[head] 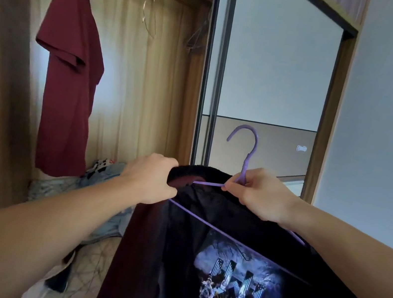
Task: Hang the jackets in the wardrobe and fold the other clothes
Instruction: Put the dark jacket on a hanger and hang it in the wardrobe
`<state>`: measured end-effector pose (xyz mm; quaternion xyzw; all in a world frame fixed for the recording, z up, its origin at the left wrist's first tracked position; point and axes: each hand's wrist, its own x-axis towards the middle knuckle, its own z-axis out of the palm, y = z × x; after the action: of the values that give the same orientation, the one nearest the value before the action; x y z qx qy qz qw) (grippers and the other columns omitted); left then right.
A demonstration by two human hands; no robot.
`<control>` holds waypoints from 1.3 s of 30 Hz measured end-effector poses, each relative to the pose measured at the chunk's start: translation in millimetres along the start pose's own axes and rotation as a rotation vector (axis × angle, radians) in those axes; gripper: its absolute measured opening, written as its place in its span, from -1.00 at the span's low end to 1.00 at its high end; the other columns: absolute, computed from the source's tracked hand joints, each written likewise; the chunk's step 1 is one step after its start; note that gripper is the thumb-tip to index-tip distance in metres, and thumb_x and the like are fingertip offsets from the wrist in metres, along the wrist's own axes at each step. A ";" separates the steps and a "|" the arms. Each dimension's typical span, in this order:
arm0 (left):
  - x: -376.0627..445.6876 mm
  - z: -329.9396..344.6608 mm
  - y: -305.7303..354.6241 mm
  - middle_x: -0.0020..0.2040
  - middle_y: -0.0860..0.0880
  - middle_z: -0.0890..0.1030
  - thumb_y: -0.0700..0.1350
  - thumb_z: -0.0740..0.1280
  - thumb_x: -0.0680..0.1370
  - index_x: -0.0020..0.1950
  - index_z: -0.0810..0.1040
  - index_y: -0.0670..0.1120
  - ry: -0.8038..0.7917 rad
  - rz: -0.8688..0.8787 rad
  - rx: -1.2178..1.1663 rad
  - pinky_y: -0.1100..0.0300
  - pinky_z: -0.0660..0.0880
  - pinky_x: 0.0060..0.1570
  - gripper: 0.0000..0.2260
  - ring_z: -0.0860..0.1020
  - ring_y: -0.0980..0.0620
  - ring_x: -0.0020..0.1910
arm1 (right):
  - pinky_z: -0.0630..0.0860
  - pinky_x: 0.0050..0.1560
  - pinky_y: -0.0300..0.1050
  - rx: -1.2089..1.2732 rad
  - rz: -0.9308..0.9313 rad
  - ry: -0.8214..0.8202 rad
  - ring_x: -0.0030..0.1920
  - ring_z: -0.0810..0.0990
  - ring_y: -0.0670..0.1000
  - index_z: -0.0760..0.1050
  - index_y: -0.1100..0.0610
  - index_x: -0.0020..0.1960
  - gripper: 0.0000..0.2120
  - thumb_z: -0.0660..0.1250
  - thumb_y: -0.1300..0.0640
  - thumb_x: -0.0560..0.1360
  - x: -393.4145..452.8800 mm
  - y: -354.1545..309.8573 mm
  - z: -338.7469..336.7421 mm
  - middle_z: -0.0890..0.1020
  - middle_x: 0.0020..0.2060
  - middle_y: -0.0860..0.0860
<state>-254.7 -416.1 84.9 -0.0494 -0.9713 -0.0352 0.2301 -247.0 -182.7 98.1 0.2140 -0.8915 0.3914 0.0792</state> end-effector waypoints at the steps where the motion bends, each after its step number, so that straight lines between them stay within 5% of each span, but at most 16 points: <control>1: 1.2 -5.8 1.4 -0.21 0.03 0.57 0.01 0.35 0.40 -0.12 0.54 0.02 -0.002 0.012 -0.003 0.13 0.47 -0.28 -0.89 0.54 -0.05 -0.20 | 0.18 -0.59 -0.39 -0.049 -0.006 0.021 -0.64 0.29 -0.14 0.63 0.18 -0.11 -0.79 0.30 0.08 0.56 0.5 -1.3 2.7 0.35 -0.63 -0.13; 5: 10.5 -27.3 17.6 -0.23 0.03 0.52 -0.08 0.32 0.41 -0.17 0.56 0.01 0.148 0.047 -0.052 0.04 0.55 -0.16 -0.96 0.55 -0.09 -0.17 | 0.21 -0.62 -0.39 -0.027 0.037 0.082 -0.68 0.34 -0.16 0.61 0.19 -0.06 -0.80 0.30 0.08 0.55 4.6 -5.3 9.4 0.36 -0.69 -0.14; 8: 7.8 -21.6 37.4 -0.23 0.06 0.55 -0.15 0.26 0.48 -0.07 0.59 0.07 0.316 0.018 -0.188 0.12 0.50 -0.20 -0.84 0.54 -0.07 -0.21 | 0.28 -0.47 -0.25 -0.036 0.023 0.138 -0.52 0.39 -0.10 0.62 0.20 -0.06 -0.79 0.32 0.06 0.54 7.8 -12.3 13.5 0.44 -0.53 -0.06; 11: 3.2 -10.6 42.1 -0.28 0.07 0.52 -0.17 0.22 0.49 0.00 0.55 0.06 0.274 0.047 -0.165 0.15 0.42 -0.29 -0.81 0.51 -0.05 -0.26 | 0.25 -0.43 -0.22 -0.015 0.012 0.174 -0.48 0.36 -0.06 0.61 0.24 -0.10 -0.78 0.33 0.08 0.54 8.1 -15.8 14.3 0.42 -0.49 -0.04; 15: 4.6 -12.7 24.6 0.02 0.08 0.49 0.12 0.30 0.46 0.23 0.35 0.12 0.153 0.043 -0.038 0.08 0.47 -0.15 -0.64 0.53 -0.05 -0.05 | 0.23 -0.51 -0.30 0.009 0.011 0.181 -0.56 0.31 -0.11 0.60 0.29 -0.10 -0.76 0.34 0.09 0.53 5.9 -9.1 8.6 0.38 -0.53 -0.05; 17: 5.4 -7.3 28.4 -0.04 0.01 0.58 0.07 0.25 0.52 0.22 0.42 0.07 0.105 0.057 0.071 0.07 0.49 -0.17 -0.72 0.57 -0.11 -0.04 | 0.19 -0.59 -0.36 0.035 0.014 0.169 -0.66 0.27 -0.14 0.60 0.29 -0.10 -0.77 0.33 0.11 0.53 5.6 -6.5 7.1 0.35 -0.61 -0.10; 21: 12.4 -8.6 54.9 -0.17 -0.12 0.58 -0.10 0.19 0.56 0.08 0.55 -0.06 0.231 0.098 0.036 0.02 0.49 -0.19 -0.81 0.56 -0.23 -0.08 | 0.18 -0.64 -0.35 0.083 0.030 0.165 -0.70 0.27 -0.15 0.60 0.27 -0.09 -0.80 0.31 0.14 0.55 7.1 -3.5 1.7 0.32 -0.70 -0.14; 24: 14.5 -12.5 71.8 -0.11 -0.16 0.64 -0.10 0.23 0.54 0.15 0.57 -0.01 0.326 0.147 -0.015 0.00 0.51 -0.15 -0.77 0.56 -0.26 -0.06 | 0.23 -0.57 -0.29 0.060 0.020 0.190 -0.63 0.31 -0.13 0.60 0.29 -0.05 -0.78 0.29 0.13 0.55 10.6 -0.4 -4.3 0.36 -0.62 -0.09; 27: 20.0 -12.1 65.8 0.00 -0.04 0.62 -0.03 0.27 0.51 0.19 0.55 0.11 0.290 0.128 0.010 0.06 0.49 -0.12 -0.74 0.55 -0.18 0.05 | 0.15 -0.68 -0.32 0.125 0.040 0.183 -0.75 0.23 -0.13 0.59 0.33 -0.04 -0.77 0.28 0.15 0.56 14.6 1.1 -6.6 0.28 -0.74 -0.14; 30: 31.9 -13.2 62.1 0.19 0.08 0.47 0.14 0.31 0.47 0.30 0.44 0.15 0.221 0.262 0.183 0.06 0.37 0.07 -0.60 0.40 -0.05 0.23 | 0.17 -0.65 -0.32 0.094 0.009 0.154 -0.71 0.26 -0.13 0.59 0.33 -0.06 -0.77 0.28 0.15 0.56 17.4 -0.4 -6.9 0.33 -0.64 -0.09; 33: 40.1 -8.7 67.4 0.19 0.05 0.53 0.12 0.20 0.58 0.33 0.42 0.11 0.176 0.346 0.191 0.07 0.39 -0.06 -0.68 0.49 -0.08 0.20 | 0.19 -0.61 -0.31 0.065 -0.044 0.101 -0.66 0.27 -0.14 0.58 0.32 -0.08 -0.77 0.27 0.15 0.56 20.7 -5.1 -6.3 0.38 -0.51 0.00; 36: 50.0 -5.9 57.6 0.13 0.00 0.59 0.14 0.11 0.62 0.23 0.45 0.02 0.264 0.314 0.255 0.04 0.43 -0.15 -0.70 0.57 -0.20 0.10 | 0.44 -0.48 -0.21 0.144 -0.106 0.014 -0.50 0.46 -0.04 0.58 0.29 -0.09 -0.73 0.26 0.09 0.58 21.4 -9.6 -26.2 0.56 -0.35 0.09; 39: 61.3 -20.5 34.1 0.06 -0.07 0.62 0.17 0.12 0.62 0.14 0.45 -0.04 0.302 0.247 0.241 -0.03 0.50 -0.08 -0.68 0.59 -0.24 0.02 | 0.57 0.03 -0.09 -0.096 -0.236 0.045 -0.13 0.66 -0.05 0.61 0.07 -0.05 -0.68 0.31 -0.18 0.50 9.7 7.0 -69.9 0.69 -0.16 -0.06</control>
<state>-296.2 -379.2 132.4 -0.1342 -0.9095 0.1027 0.3799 -260.7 -130.5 144.0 0.3046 -0.8758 0.3409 0.1548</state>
